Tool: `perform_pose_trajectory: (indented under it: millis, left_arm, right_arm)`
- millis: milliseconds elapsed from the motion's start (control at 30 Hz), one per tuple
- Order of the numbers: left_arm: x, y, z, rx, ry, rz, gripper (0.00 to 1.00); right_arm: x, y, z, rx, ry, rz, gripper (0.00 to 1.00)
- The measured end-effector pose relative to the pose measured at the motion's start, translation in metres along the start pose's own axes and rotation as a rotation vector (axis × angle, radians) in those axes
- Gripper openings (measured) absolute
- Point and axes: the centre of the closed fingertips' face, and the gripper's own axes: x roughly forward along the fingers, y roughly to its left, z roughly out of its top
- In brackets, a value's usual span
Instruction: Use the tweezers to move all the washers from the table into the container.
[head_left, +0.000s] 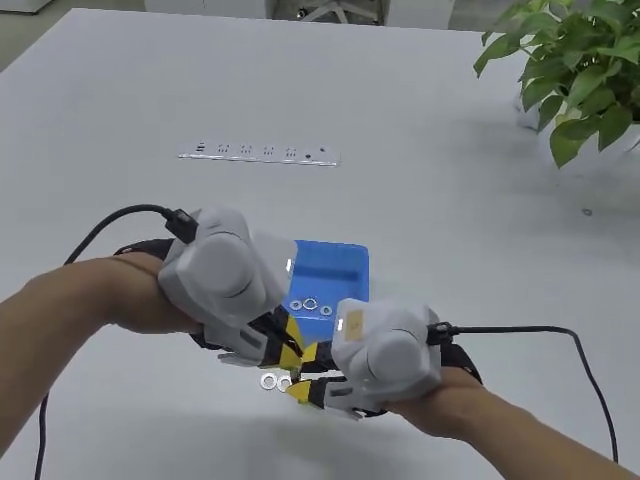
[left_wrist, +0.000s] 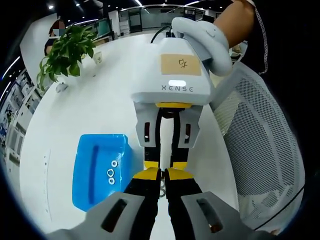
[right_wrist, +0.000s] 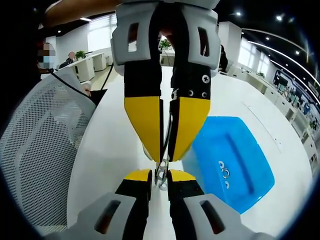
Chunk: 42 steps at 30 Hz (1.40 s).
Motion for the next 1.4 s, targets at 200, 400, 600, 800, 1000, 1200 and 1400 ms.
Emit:
perform_pose_trajectory:
  millis: [200,400,600,800,1000,1200,1400]
  left_arm:
    - [-0.001,0.0005,-0.0016,0.001,0.006,0.003,0.07]
    - [-0.0018,-0.0005,-0.0026,0.0,0.011,0.004,0.07]
    - [-0.0017,-0.0009,-0.0021,0.001,0.012,0.002,0.07]
    - [-0.0015,-0.0011,-0.002,0.005,0.016,0.002,0.07]
    - [-0.0018,-0.0014,-0.0023,0.002,0.017,0.003,0.07]
    - [-0.0022,-0.0011,-0.0024,0.001,0.018,0.004,0.07]
    - [-0.0015,-0.0002,-0.0018,-0.001,0.015,0.001,0.07]
  right_arm:
    - [0.0009,-0.0008,0.0001,-0.006,0.003,-0.006,0.13]
    - [0.0011,-0.0012,0.0006,-0.011,0.003,-0.007,0.12]
    - [0.001,-0.001,0.0004,-0.011,0.002,-0.01,0.12]
    - [0.0004,-0.0011,0.0005,-0.011,0.002,-0.014,0.12]
    - [0.0005,-0.0009,0.0011,-0.011,0.001,-0.014,0.12]
    - [0.0001,-0.002,0.0019,-0.012,-0.002,-0.016,0.12]
    - [0.0,-0.0023,0.0013,-0.006,-0.002,-0.016,0.12]
